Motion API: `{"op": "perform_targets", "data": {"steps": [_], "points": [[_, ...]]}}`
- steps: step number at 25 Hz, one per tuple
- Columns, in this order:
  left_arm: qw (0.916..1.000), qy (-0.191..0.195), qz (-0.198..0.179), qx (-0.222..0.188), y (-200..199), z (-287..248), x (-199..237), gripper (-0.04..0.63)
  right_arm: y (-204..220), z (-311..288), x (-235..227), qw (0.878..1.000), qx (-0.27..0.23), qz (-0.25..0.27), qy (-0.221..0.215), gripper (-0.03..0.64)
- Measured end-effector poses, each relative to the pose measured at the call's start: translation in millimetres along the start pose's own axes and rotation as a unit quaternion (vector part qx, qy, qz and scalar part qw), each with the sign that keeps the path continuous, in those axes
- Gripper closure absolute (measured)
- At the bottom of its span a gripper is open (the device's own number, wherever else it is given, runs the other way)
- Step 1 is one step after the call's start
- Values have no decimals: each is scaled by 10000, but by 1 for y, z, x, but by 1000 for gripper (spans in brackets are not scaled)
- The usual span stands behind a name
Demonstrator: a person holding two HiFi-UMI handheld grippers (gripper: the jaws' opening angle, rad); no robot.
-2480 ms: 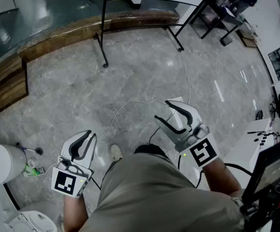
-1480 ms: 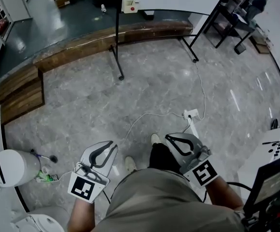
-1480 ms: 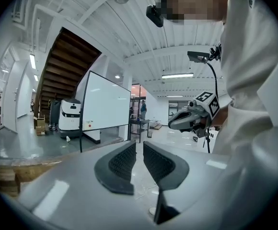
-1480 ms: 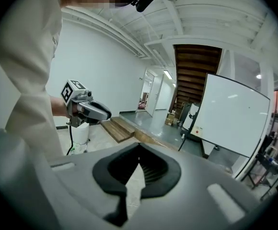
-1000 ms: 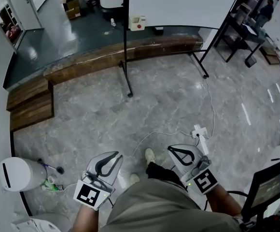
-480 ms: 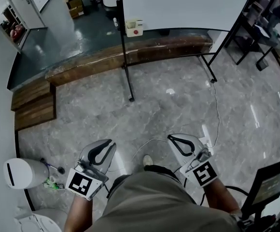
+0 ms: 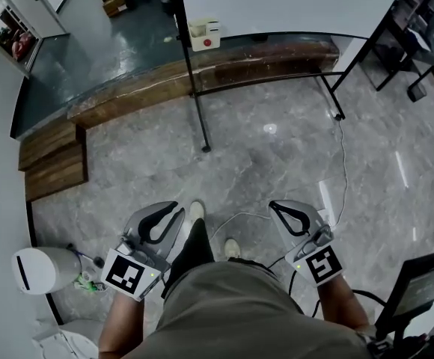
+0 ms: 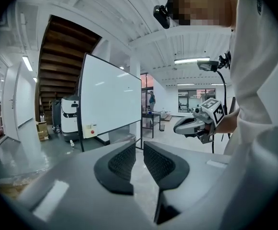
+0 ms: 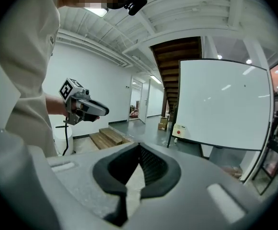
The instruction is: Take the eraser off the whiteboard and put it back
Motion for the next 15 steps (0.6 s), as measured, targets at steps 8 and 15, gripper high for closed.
{"op": "perform_targets", "data": {"steps": [8, 15], "points": [[9982, 572, 50, -182, -16, -69, 87, 526, -33, -72, -47, 9988, 158, -105, 449, 615], [9940, 968, -408, -298, -29, -124, 179, 508, -72, -147, -79, 9973, 169, 2, 712, 614]]}}
Point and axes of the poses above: the fingertips, and each gripper's own axes: z backward along the fingers, x to its left, y out of its underside, the point moved 4 cm from there along z, backward along the fingers, and after that the axes turned 3 degrees about -y, right-handed, at the moved point
